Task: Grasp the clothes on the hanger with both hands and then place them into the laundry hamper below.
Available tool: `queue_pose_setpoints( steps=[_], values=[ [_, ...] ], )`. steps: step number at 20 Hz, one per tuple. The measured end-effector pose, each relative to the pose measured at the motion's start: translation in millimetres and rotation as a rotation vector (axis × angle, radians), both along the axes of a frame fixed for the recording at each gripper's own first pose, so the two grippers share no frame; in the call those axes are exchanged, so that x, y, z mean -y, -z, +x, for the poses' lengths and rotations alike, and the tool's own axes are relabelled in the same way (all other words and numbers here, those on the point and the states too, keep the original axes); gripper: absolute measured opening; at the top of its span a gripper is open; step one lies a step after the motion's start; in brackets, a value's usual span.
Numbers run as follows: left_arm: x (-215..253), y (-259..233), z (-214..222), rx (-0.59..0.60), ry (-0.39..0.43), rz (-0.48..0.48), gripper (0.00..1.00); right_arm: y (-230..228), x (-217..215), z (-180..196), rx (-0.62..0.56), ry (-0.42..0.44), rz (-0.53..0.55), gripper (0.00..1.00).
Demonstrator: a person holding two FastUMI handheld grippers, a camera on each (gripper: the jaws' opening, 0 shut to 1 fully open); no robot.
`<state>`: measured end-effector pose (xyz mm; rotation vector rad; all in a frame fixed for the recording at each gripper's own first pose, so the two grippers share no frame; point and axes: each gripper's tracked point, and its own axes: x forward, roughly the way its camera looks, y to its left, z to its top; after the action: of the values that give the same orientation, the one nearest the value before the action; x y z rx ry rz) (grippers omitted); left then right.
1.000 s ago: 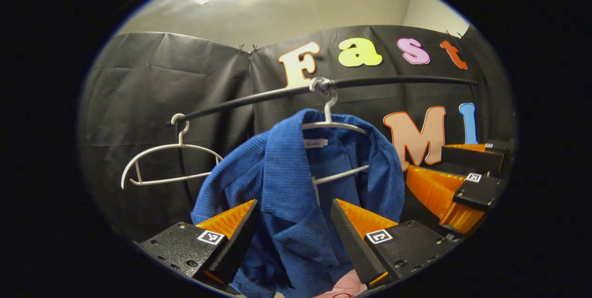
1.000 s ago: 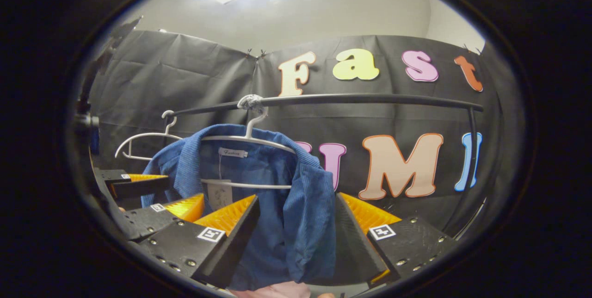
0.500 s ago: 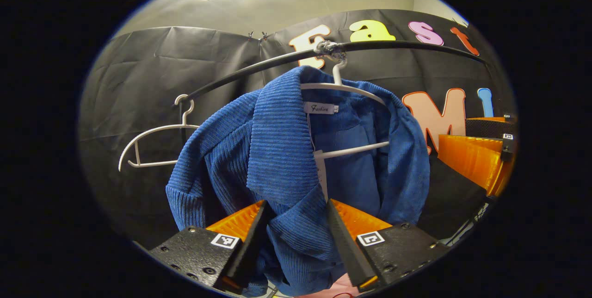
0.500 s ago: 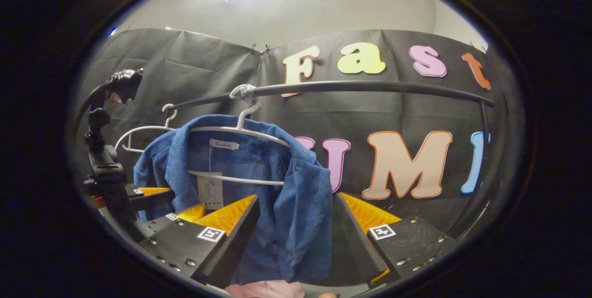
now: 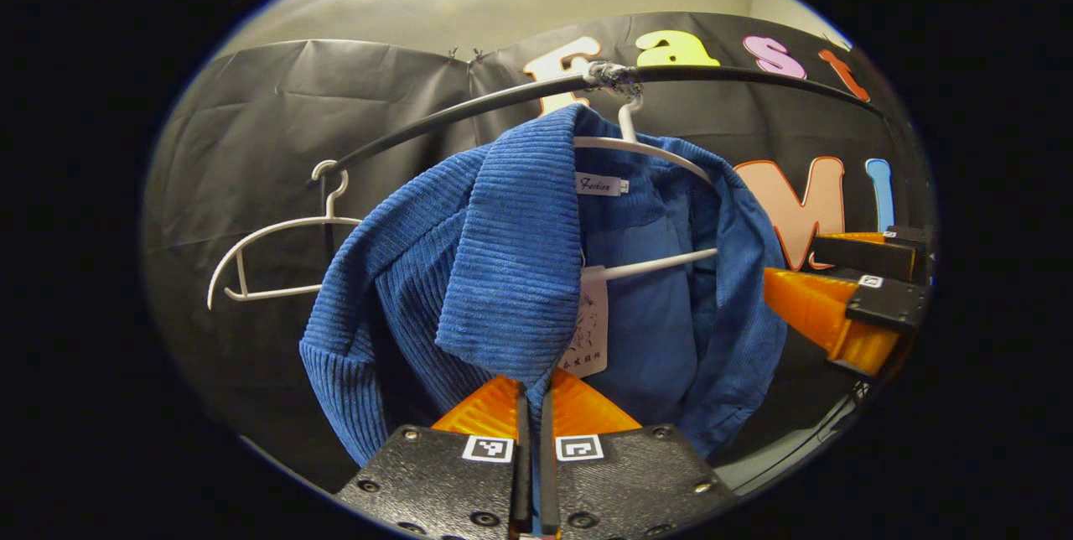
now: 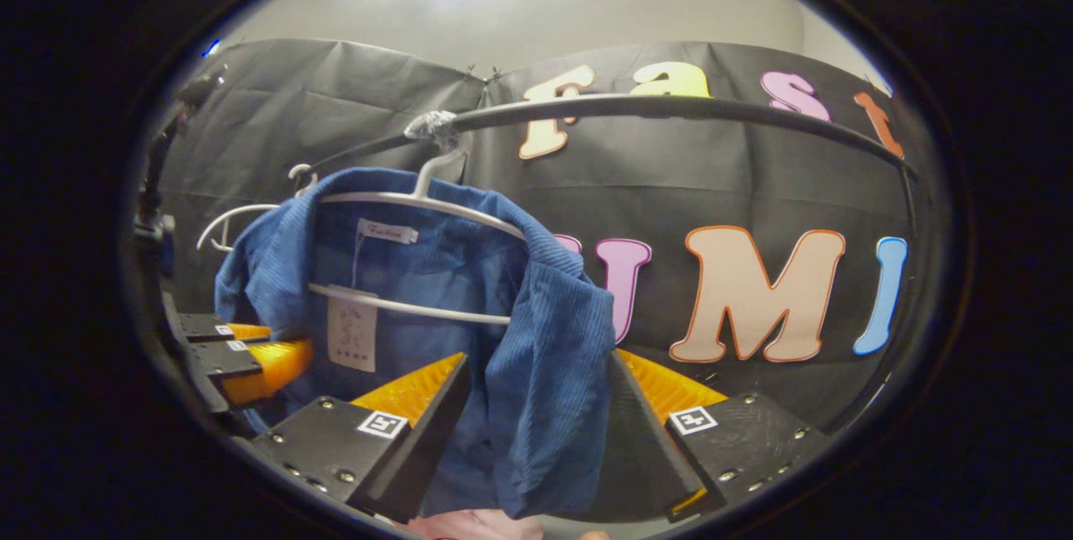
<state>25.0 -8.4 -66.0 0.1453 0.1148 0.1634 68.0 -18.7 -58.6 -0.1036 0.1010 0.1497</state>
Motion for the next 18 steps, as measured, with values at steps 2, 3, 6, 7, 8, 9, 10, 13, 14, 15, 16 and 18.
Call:
queue_pose_setpoints(
  steps=[2, 3, 6, 7, 8, 9, 10, 13, 14, 15, 16, 18],
  values=[
    [5.9, -4.5, -6.1, -0.005, 0.036, -0.015, 0.04, 6.6, -1.7, 11.5, -0.01, 0.003, -0.006, 0.96],
    [7.3, -7.4, -9.2, -0.009, 0.047, -0.024, 0.04, 10.6, -3.3, 15.9, -0.014, 0.002, -0.009, 0.98],
    [8.0, -17.1, -20.2, -0.014, 0.07, -0.052, 0.02, 23.5, -9.3, 28.6, -0.037, 0.003, 0.006, 0.98],
    [8.3, -22.0, -23.8, -0.01, 0.079, -0.056, 0.04, 29.5, -11.9, 32.3, -0.044, 0.008, 0.006, 0.98],
    [9.0, -24.6, -27.0, -0.008, 0.091, -0.057, 0.01, 33.3, -11.0, 35.0, -0.05, 0.022, -0.001, 0.98],
    [8.8, -28.0, -30.3, -0.007, 0.097, -0.053, 0.0, 38.7, -9.0, 37.5, -0.055, 0.037, -0.014, 0.98],
    [7.8, -29.7, -34.3, -0.004, 0.103, -0.045, 0.0, 42.3, -9.5, 40.2, -0.062, 0.038, -0.021, 0.97],
    [5.0, -32.8, -41.1, -0.008, 0.112, -0.029, 0.02, 53.2, -9.8, 44.2, -0.085, 0.051, -0.041, 0.84],
    [5.5, -32.6, -42.8, -0.012, 0.118, -0.031, 0.01, 55.3, -9.3, 45.3, -0.092, 0.057, -0.045, 0.7],
    [5.2, -31.8, -44.3, -0.017, 0.119, -0.03, 0.01, 56.8, -9.5, 44.6, -0.097, 0.063, -0.044, 0.57],
    [4.1, -30.6, -45.1, -0.023, 0.121, -0.028, 0.02, 57.3, -7.2, 44.1, -0.103, 0.076, -0.042, 0.44],
    [4.4, -29.1, -45.8, -0.029, 0.126, -0.02, 0.01, 56.7, -5.3, 41.4, -0.121, 0.089, -0.029, 0.25]
  ],
)
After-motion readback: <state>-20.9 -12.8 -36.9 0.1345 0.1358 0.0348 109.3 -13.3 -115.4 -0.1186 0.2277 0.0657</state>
